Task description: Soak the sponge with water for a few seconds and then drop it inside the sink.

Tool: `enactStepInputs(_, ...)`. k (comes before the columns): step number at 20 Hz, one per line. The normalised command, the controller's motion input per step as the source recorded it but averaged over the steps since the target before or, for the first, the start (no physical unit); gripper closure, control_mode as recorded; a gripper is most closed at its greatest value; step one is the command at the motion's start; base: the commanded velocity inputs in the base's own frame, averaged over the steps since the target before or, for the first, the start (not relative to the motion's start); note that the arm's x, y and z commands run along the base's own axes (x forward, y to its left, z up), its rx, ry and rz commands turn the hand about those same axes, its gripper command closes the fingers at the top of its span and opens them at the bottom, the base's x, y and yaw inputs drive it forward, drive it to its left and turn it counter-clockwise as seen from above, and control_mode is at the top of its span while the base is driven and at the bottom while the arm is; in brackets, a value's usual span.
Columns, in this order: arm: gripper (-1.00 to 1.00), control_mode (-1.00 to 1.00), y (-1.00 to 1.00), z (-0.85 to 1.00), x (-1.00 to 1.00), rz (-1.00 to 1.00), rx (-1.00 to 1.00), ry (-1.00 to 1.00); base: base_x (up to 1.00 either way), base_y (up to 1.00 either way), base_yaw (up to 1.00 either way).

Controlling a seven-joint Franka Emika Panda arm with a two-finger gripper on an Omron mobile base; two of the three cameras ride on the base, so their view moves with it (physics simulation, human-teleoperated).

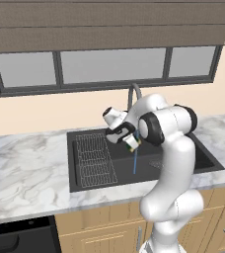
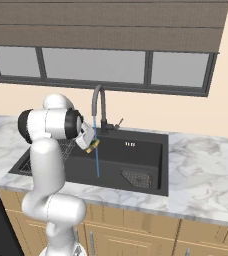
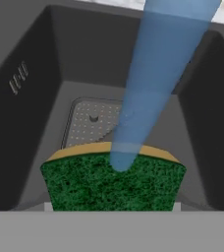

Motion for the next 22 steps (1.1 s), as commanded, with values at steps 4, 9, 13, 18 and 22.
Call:
enactStepInputs(4,1.0,-1.0,0.0,-0.08,0.19,0.0,0.0,0.0,0.0,0.0,0.0)
enactStepInputs(9,1.0,-1.0,0.0,0.0,-0.01,0.0,0.0,0.02,0.0,0.0,0.0)
enactStepInputs(13,1.0,-1.0,0.0,0.0,-0.06,0.0,0.0,0.03,0.0,0.0,0.0)
enactStepInputs(18,1.0,-1.0,0.0,0.0,-0.06,0.0,0.0,0.05,0.0,0.0,0.0)
enactStepInputs(22,1.0,-1.0,0.0,-0.01,0.0,0.0,0.0,0.05,0.0,0.0,0.0)
